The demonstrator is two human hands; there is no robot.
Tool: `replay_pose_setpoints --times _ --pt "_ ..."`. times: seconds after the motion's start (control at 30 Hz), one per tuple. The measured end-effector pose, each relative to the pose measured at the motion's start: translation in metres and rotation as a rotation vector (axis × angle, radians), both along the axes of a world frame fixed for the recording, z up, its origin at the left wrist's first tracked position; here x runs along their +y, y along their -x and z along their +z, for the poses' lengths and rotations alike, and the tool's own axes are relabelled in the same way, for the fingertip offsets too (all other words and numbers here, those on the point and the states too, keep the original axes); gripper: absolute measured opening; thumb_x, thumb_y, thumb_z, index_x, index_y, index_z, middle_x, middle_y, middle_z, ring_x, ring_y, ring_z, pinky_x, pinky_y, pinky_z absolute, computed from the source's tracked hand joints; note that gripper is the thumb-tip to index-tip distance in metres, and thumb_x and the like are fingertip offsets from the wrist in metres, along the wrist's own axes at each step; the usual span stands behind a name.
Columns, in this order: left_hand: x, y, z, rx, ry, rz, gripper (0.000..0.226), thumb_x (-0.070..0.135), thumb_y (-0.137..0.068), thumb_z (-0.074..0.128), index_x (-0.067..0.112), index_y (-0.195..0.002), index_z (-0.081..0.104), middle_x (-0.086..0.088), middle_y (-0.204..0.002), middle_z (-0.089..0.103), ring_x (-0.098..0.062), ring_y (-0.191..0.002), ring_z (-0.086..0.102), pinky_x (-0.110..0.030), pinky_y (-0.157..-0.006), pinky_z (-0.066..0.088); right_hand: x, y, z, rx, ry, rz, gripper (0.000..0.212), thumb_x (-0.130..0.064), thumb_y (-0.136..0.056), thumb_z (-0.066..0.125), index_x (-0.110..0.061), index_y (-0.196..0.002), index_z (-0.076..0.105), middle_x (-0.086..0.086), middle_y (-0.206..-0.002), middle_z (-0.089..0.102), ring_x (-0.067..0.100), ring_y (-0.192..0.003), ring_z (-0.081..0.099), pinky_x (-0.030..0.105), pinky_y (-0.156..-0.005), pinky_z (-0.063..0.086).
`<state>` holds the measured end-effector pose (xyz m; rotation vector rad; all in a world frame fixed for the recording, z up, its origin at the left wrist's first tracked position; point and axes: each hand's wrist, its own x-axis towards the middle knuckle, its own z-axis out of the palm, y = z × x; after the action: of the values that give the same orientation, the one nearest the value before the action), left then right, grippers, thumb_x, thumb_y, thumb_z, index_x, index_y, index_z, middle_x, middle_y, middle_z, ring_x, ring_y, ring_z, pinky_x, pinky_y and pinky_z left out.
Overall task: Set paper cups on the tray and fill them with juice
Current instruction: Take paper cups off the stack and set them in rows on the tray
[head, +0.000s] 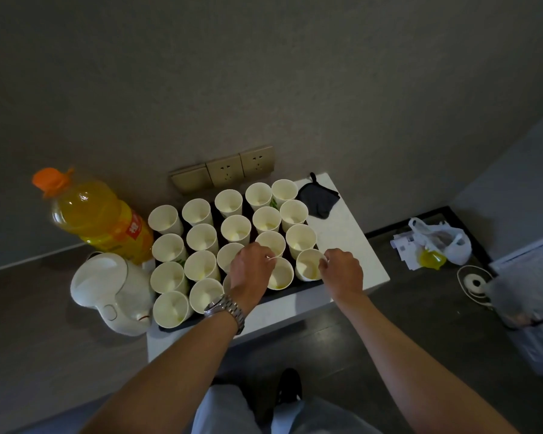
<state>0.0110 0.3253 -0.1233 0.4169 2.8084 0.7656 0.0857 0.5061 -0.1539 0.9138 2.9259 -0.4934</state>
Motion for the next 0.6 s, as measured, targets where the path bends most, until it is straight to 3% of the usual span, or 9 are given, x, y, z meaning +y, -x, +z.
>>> replay_pose_setpoints --times 0.13,0.3,0.6 --pt "-0.001 -0.001 -0.001 -0.004 -0.013 -0.005 0.021 0.023 -0.094 0.065 0.021 -0.11 0.078 -0.002 -0.103 0.074 -0.023 -0.095 0.068 -0.032 -0.079 0.052 -0.003 0.003 -0.004 0.021 -0.026 -0.008 0.021 -0.026 -0.101 0.057 -0.01 -0.095 0.069 0.007 -0.089 0.072 0.021 -0.075 0.066 0.027 -0.062 0.04" --pt "-0.004 -0.005 -0.003 -0.005 -0.041 -0.016 0.025 0.02 -0.09 0.069 0.027 -0.114 0.073 0.007 -0.091 0.072 -0.013 -0.084 0.066 -0.029 -0.075 0.054 -0.003 0.007 -0.002 -0.014 -0.037 -0.02 0.021 -0.028 -0.101 0.057 -0.01 -0.097 0.068 0.007 -0.089 0.071 0.02 -0.073 0.063 0.027 -0.062 0.041" --pt "-0.012 -0.005 -0.002 -0.029 -0.092 -0.041 0.024 0.022 -0.087 0.074 0.03 -0.109 0.071 0.013 -0.081 0.064 -0.009 -0.078 0.061 -0.03 -0.072 0.053 -0.004 0.001 0.015 -0.011 -0.024 -0.017 0.046 -0.054 -0.1 0.047 -0.011 -0.114 0.056 0.008 -0.097 0.069 0.024 -0.084 0.067 0.032 -0.07 0.051"
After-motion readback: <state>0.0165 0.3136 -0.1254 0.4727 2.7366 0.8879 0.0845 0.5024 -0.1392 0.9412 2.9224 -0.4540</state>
